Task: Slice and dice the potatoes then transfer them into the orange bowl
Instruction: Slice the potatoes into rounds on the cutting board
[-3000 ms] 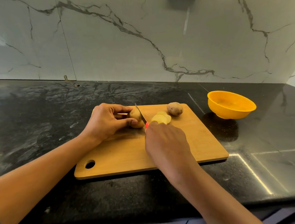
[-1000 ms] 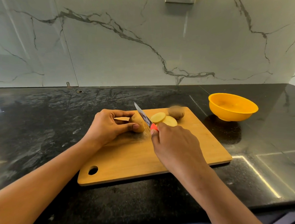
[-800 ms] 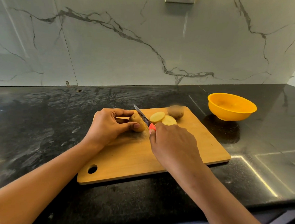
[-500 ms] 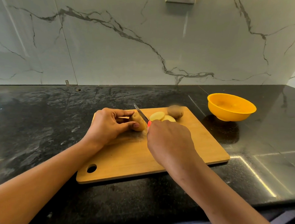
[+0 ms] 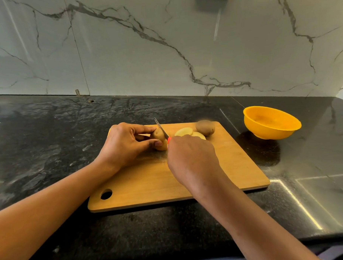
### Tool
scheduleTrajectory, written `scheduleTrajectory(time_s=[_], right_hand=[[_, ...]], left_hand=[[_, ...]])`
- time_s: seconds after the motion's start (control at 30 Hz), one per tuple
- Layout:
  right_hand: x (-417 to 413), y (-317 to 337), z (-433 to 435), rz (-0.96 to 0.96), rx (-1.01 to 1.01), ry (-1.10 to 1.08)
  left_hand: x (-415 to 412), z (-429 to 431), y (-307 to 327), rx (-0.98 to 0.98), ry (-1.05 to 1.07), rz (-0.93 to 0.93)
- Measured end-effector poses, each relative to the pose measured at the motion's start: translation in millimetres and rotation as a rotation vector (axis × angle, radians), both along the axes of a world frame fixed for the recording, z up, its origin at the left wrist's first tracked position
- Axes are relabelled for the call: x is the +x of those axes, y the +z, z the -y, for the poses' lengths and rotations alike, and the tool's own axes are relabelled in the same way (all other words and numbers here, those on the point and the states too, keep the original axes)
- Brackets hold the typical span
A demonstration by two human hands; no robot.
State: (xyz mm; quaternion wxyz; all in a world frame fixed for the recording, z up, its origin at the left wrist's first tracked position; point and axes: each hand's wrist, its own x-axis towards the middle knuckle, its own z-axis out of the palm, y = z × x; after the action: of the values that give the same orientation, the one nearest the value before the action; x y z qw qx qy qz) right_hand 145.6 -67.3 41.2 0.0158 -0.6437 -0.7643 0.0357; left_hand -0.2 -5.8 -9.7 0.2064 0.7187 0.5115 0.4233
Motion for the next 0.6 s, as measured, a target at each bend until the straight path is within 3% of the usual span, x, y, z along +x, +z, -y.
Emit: scheduleTrajectory(time_s=[0.37, 0.6], right_hand=[[2.6, -20.6, -0.6, 0.039, -0.074, 0.016], [8.3, -29.8, 14.0, 0.03, -0.02, -0.002]], left_hand=[[-1.1, 0.1, 2.9, -0.031, -0.016, 0.023], [-2.4, -2.5, 1.3, -0.066, -0.032, 0.029]])
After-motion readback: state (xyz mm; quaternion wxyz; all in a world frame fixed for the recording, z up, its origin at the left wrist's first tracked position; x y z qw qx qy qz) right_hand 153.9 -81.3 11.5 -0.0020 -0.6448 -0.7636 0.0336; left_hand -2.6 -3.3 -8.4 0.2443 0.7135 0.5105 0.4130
